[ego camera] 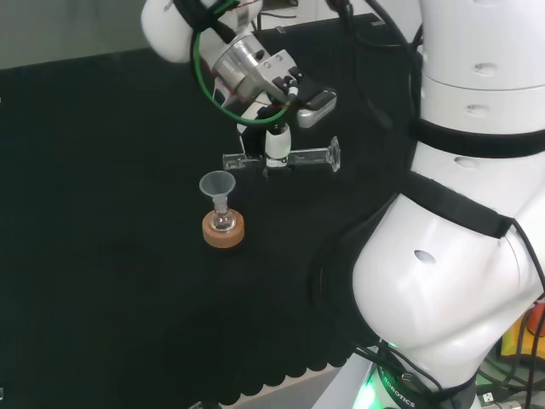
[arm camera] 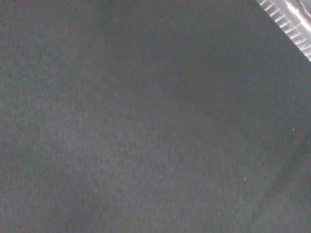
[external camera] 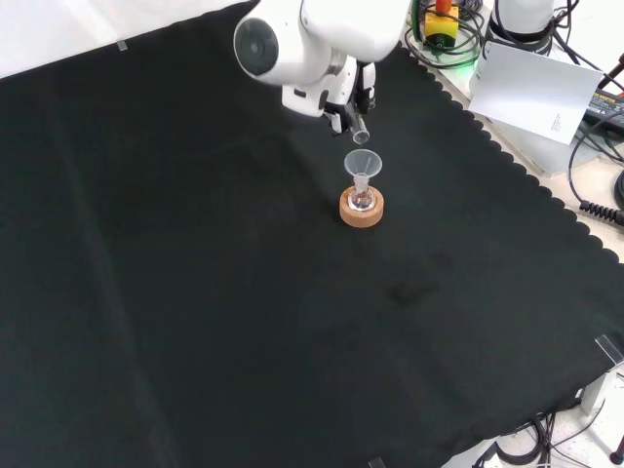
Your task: Pour the water from the graduated cylinder into the round-bottom flask.
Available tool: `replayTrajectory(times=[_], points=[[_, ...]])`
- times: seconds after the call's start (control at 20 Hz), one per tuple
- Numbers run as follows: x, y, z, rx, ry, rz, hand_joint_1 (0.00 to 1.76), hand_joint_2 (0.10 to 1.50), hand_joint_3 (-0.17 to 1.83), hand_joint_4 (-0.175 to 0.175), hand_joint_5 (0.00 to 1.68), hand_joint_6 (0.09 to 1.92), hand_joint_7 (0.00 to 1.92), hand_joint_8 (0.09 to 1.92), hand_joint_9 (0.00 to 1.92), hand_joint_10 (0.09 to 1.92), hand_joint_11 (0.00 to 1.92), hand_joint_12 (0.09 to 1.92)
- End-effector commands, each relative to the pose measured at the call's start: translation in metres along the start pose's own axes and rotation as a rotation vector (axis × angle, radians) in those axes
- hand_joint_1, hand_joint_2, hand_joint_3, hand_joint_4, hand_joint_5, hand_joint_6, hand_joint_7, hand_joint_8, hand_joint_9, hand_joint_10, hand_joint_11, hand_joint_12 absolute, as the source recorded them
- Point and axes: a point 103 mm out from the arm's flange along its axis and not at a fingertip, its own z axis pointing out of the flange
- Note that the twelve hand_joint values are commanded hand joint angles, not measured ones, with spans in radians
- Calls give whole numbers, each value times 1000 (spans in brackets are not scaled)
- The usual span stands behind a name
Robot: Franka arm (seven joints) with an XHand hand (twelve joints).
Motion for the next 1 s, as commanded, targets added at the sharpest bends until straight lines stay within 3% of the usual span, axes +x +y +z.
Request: replayTrajectory(times=[0.05,0.4,1.0], points=[[-19,-11,8,-178,91,-62,1132,1188,-131,-125,979,1036,1331,227,1479,87,1395,662],[-26,-7,1,-371,209,-154,1132,1190,-138,-123,980,1036,1332,225,1479,87,1394,660],[-34,24,-28,-544,292,-250,1132,1192,-144,-120,982,1032,1331,222,1474,87,1389,658]])
